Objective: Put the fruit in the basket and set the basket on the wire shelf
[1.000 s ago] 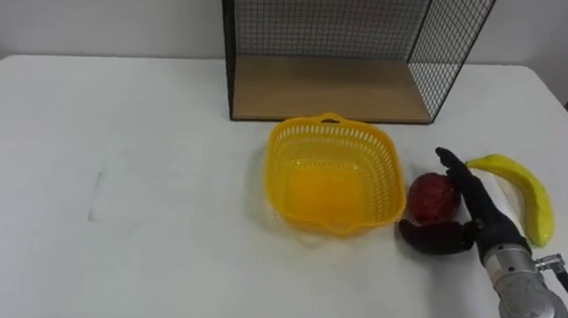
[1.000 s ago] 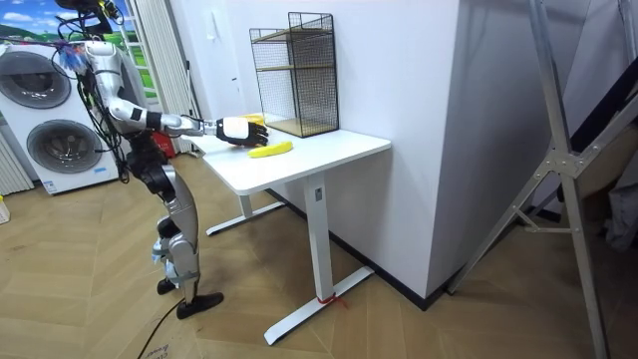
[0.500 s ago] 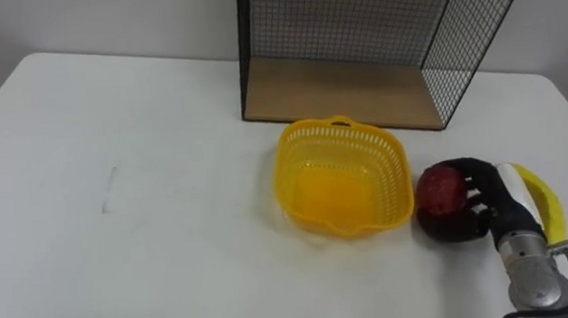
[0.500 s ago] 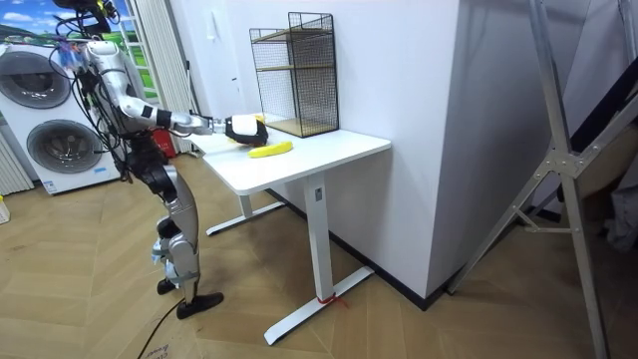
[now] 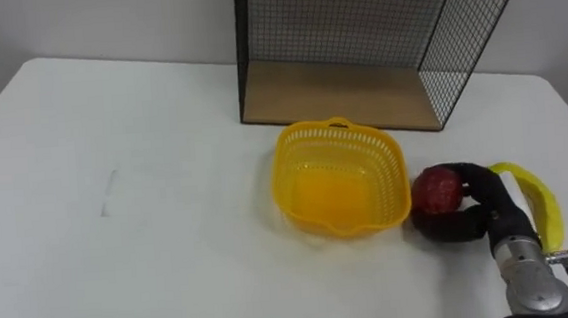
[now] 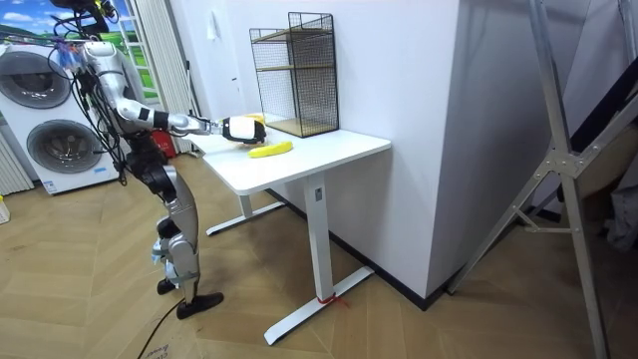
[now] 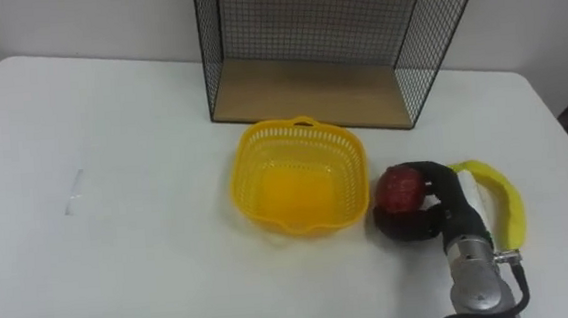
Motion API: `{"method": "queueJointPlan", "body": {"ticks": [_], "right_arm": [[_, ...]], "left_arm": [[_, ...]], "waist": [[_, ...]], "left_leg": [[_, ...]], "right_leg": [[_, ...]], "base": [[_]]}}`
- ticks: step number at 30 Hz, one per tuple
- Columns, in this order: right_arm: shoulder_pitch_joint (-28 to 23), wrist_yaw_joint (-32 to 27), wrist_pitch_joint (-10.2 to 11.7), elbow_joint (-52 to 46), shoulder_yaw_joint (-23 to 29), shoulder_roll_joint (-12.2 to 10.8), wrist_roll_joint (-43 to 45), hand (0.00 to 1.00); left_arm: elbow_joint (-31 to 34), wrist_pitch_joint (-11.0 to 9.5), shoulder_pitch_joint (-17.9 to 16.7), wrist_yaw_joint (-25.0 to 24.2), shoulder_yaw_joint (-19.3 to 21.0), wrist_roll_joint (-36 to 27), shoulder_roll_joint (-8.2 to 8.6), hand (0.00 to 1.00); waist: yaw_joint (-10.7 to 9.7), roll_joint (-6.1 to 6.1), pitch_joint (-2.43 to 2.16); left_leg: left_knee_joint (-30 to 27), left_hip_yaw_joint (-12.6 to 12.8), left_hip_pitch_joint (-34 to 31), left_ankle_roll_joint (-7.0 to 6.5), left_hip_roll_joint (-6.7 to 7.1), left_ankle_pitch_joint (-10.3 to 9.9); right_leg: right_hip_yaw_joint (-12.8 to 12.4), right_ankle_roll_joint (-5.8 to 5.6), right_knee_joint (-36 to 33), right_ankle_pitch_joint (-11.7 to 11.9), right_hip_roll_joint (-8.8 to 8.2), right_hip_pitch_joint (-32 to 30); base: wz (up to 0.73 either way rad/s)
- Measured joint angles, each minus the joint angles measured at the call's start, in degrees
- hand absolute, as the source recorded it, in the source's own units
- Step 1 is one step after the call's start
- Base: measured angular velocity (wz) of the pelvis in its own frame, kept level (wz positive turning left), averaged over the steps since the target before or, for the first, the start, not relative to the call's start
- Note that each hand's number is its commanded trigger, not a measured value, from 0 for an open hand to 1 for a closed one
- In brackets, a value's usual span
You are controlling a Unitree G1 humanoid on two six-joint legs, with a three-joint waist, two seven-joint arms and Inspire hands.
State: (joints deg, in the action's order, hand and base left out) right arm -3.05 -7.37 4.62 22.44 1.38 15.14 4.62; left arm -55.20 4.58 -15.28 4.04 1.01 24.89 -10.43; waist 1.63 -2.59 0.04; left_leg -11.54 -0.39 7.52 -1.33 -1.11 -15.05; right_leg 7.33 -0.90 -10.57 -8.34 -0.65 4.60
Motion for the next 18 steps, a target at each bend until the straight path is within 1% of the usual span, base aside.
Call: {"method": "queueJointPlan", "body": {"ticks": [1,2,4,5,7,9,12,14,18], "right_arm": [[-0.16,-0.01,-0.04,-1.51,0.0,-0.02,-0.04,1.0],[-0.2,-0.04,-0.28,-3.87,0.03,-0.01,-0.02,1.0],[-0.19,-0.32,-0.31,-8.24,0.16,-0.01,-0.05,1.0],[-0.2,-0.68,-0.3,-10.82,0.16,-0.01,-0.09,1.0],[-0.2,-1.11,-0.28,-14.24,0.15,0.0,-1.01,1.0],[-0.19,-1.22,-0.27,-16.96,0.13,0.0,-2.39,1.0],[-0.19,-1.24,-0.27,-19.69,0.13,0.01,-3.76,1.0],[-0.2,-1.22,-0.32,-21.69,0.14,0.08,-4.03,1.0],[-0.2,-1.18,-0.33,-25.62,0.15,1.19,-3.95,1.0]], "left_arm": [[0.07,-0.04,0.02,-0.41,0.01,0.51,0.0,0.0],[0.06,-0.1,-0.01,-0.88,0.02,1.1,0.01,0.0],[0.02,-0.22,-0.2,-1.0,0.08,1.12,0.14,0.0],[0.03,-0.37,-0.49,-0.99,0.07,1.04,0.2,0.0],[0.04,-0.54,-0.49,-0.88,0.06,0.93,0.29,0.0],[0.04,-0.88,-0.49,-0.78,0.06,0.94,0.29,0.0],[-0.04,-0.97,-0.59,-0.68,0.03,0.62,0.29,0.0],[-0.07,-0.97,-0.62,-0.7,-0.01,0.6,0.29,0.0],[-0.07,-0.98,-0.52,-0.78,-0.02,0.63,0.28,0.0]], "waist": [[-0.01,0.07,-0.06],[-0.02,0.42,-0.18],[-0.02,1.07,-0.24],[-0.11,1.38,-0.39],[-0.09,1.61,-0.46],[0.06,1.54,-0.4],[-0.05,1.09,-0.2],[-0.26,0.68,0.15],[-0.34,0.6,0.14]], "left_leg": [[0.05,0.05,-0.07,0.0,0.01,0.0],[0.09,0.22,-0.32,0.0,0.01,0.0],[0.12,0.43,-0.32,-0.01,0.0,0.01],[0.14,0.5,-0.17,-0.01,0.0,0.01],[0.05,0.5,0.01,0.0,-0.03,0.05],[0.02,0.49,0.02,0.0,-0.03,0.05],[0.03,0.47,0.05,0.0,-0.03,0.04],[0.34,0.35,-0.06,0.01,-0.02,0.03],[0.36,0.45,-0.22,0.01,-0.01,0.03]], "right_leg": [[-0.03,0.0,-0.02,0.0,0.0,-0.12],[-0.22,0.0,-0.1,0.0,0.0,-0.53],[-0.34,0.03,-0.11,0.02,0.01,-0.64],[-0.35,0.03,-0.12,0.02,0.01,-0.59],[-0.33,0.03,-0.09,0.02,0.0,-0.46],[-0.31,0.03,-0.06,0.02,-0.01,-0.42],[-0.29,0.02,-0.06,0.01,-0.03,-0.32],[-0.25,0.02,-0.05,0.01,-0.03,-0.37],[-0.42,0.02,-0.06,0.01,0.0,-0.64]], "base": [[-0.05],[-0.07],[-0.06],[0.0],[0.0],[0.0],[0.0],[0.0],[0.0]]}}
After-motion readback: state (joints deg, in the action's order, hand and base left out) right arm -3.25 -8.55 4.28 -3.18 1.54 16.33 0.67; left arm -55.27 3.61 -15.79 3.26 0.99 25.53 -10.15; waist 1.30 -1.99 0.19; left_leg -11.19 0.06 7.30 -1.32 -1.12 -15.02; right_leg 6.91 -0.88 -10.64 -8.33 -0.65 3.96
